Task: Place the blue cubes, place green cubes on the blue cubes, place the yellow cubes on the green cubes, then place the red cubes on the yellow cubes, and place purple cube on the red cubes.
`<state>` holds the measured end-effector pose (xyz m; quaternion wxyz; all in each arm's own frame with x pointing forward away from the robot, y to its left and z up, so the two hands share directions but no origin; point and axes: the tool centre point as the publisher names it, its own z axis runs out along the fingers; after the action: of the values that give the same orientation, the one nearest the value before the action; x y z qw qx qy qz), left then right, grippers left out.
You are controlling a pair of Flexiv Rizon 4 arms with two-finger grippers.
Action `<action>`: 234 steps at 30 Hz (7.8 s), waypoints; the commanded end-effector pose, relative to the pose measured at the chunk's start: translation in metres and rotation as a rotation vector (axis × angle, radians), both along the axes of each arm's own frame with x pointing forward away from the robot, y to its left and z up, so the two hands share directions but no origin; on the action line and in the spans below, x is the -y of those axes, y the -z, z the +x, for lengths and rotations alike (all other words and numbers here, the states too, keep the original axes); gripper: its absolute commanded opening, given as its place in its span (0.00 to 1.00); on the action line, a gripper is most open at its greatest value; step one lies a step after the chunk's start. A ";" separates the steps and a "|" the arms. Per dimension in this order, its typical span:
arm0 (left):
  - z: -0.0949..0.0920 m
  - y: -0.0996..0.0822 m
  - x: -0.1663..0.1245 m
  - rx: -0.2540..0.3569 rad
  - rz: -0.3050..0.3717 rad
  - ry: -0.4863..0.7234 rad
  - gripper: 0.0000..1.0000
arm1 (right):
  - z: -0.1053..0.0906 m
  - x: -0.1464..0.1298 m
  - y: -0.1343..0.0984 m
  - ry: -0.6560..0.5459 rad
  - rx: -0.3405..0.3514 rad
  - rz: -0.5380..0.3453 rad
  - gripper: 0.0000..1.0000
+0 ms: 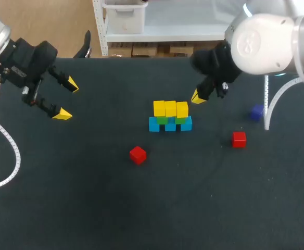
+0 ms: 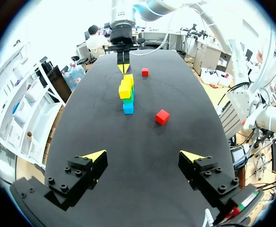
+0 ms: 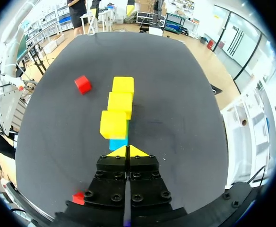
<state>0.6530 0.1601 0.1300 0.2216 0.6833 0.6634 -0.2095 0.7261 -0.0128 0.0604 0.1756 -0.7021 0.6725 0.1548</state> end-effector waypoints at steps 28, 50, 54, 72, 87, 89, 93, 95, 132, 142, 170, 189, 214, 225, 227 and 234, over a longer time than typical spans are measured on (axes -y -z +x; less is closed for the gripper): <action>0.000 0.001 -0.001 0.004 -0.004 0.002 1.00 | -0.080 0.120 -0.011 0.074 0.002 -0.004 1.00; 0.000 0.001 -0.001 0.004 -0.004 0.002 1.00 | -0.102 0.126 0.046 0.114 -0.048 -0.032 1.00; 0.000 0.001 -0.001 0.004 -0.004 0.002 1.00 | -0.097 0.126 0.051 0.126 -0.041 -0.041 1.00; 0.000 0.001 -0.001 0.004 -0.004 0.002 1.00 | -0.089 0.116 0.066 0.100 -0.054 -0.057 0.09; 0.000 0.001 -0.001 0.004 -0.004 0.002 1.00 | -0.065 0.111 0.018 0.153 -0.005 -0.029 0.00; 0.000 0.001 -0.001 0.004 -0.004 0.002 1.00 | -0.058 0.107 0.008 0.162 -0.004 -0.021 0.00; 0.000 0.001 -0.001 0.004 -0.004 0.002 1.00 | -0.041 0.093 -0.009 0.147 0.009 -0.027 0.00; 0.000 0.001 -0.001 0.004 -0.004 0.002 1.00 | -0.032 0.086 -0.017 0.147 0.017 -0.026 0.00; 0.000 0.001 -0.001 0.004 -0.004 0.002 1.00 | -0.006 -0.028 -0.050 -0.011 -0.018 -0.028 0.00; 0.000 0.001 -0.001 0.004 -0.004 0.002 1.00 | -0.014 -0.037 -0.046 -0.016 -0.034 -0.025 0.00; 0.000 0.001 -0.001 0.004 -0.004 0.002 1.00 | -0.022 -0.045 -0.033 -0.032 -0.066 -0.038 0.00; 0.000 0.001 -0.001 0.004 -0.004 0.002 1.00 | -0.020 -0.045 -0.031 -0.033 -0.071 -0.040 0.00; 0.000 0.001 -0.001 0.004 -0.004 0.002 1.00 | -0.019 -0.044 -0.029 -0.030 -0.079 -0.045 0.04; 0.000 0.001 -0.001 0.004 -0.004 0.002 1.00 | -0.018 -0.045 -0.027 -0.033 -0.085 -0.045 0.24; 0.000 0.001 -0.001 0.004 -0.004 0.002 1.00 | -0.018 -0.045 -0.027 -0.033 -0.085 -0.046 0.25; 0.000 0.001 -0.001 0.004 -0.004 0.002 1.00 | -0.018 -0.045 -0.027 -0.033 -0.088 -0.048 0.29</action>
<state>0.6530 0.1601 0.1300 0.2216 0.6833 0.6634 -0.2095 0.7057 0.0318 0.0875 0.1279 -0.7095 0.6719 0.1698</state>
